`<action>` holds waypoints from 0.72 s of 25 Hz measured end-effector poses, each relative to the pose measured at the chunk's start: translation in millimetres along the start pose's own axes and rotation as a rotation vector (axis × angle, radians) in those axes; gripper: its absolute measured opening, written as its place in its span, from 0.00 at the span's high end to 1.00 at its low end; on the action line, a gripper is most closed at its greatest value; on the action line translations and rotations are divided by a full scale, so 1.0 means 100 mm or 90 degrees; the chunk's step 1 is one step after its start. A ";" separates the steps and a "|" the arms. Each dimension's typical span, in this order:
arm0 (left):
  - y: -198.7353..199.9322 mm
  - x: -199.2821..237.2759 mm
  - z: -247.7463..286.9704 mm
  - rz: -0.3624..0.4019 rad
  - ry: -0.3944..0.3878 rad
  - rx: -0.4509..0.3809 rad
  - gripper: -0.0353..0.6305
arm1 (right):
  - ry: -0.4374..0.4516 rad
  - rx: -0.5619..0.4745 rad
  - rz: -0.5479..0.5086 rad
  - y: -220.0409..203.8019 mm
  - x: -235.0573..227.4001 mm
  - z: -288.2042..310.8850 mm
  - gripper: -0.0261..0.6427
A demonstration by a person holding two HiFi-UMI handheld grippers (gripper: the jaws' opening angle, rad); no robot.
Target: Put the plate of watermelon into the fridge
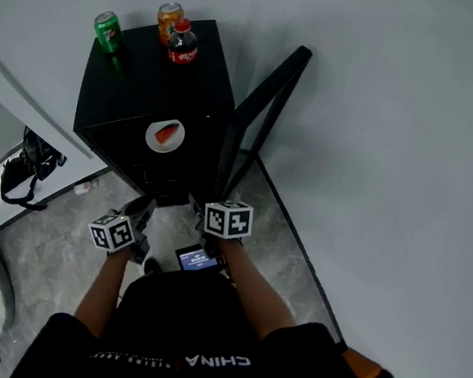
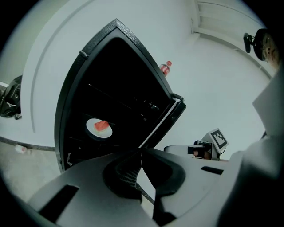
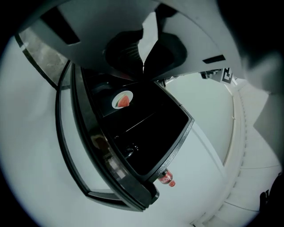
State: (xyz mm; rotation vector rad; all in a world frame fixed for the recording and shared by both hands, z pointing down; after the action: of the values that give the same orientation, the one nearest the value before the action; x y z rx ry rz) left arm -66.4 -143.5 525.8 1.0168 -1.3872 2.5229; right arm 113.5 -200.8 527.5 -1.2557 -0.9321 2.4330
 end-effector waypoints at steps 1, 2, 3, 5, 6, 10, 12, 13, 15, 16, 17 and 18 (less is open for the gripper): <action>-0.06 -0.01 -0.04 -0.006 0.010 0.000 0.93 | -0.001 0.004 0.005 -0.04 -0.05 -0.05 0.93; -0.12 -0.02 -0.08 -0.011 0.018 0.000 0.93 | -0.002 0.008 0.009 -0.08 -0.10 -0.09 0.93; -0.18 -0.04 -0.12 -0.016 0.026 0.002 0.93 | -0.003 0.014 0.013 -0.12 -0.15 -0.12 0.93; -0.32 -0.07 -0.21 -0.026 0.039 0.006 0.93 | -0.002 0.027 0.015 -0.23 -0.23 -0.14 0.93; -0.38 -0.08 -0.26 -0.030 0.043 0.008 0.93 | 0.000 0.035 0.015 -0.29 -0.25 -0.13 0.93; -0.69 -0.07 -0.45 -0.047 0.051 0.032 0.93 | -0.005 0.062 -0.019 -0.54 -0.17 -0.18 0.93; -0.81 -0.07 -0.53 -0.045 0.042 0.048 0.93 | -0.019 0.077 -0.047 -0.69 -0.08 -0.23 0.93; -0.85 -0.08 -0.56 -0.042 0.033 0.054 0.93 | -0.029 0.083 -0.059 -0.77 -0.03 -0.26 0.93; -0.89 -0.12 -0.65 -0.030 0.008 0.061 0.93 | -0.048 0.091 -0.079 -0.92 0.07 -0.31 0.93; -0.90 -0.14 -0.70 -0.021 -0.006 0.065 0.93 | -0.057 0.092 -0.086 -1.00 0.14 -0.32 0.93; -0.91 -0.15 -0.78 -0.011 -0.018 0.067 0.93 | -0.066 0.093 -0.091 -1.09 0.21 -0.34 0.93; -0.93 -0.16 -0.87 -0.003 -0.029 0.068 0.93 | -0.073 0.092 -0.094 -1.18 0.30 -0.34 0.93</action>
State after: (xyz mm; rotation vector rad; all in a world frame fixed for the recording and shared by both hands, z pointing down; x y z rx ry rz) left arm -63.7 -17.6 551.5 1.1004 -1.2716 2.6108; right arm 115.0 -81.7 569.0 -0.9729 -0.8297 2.4284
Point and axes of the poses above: the fingertips, and each gripper's own axes: z forward along the fingers, x to its left, y out of its top, the point moved 6 cm from there along -z, backward along the fingers, and after that the axes turned 2 degrees about y, right-handed, at the moved point
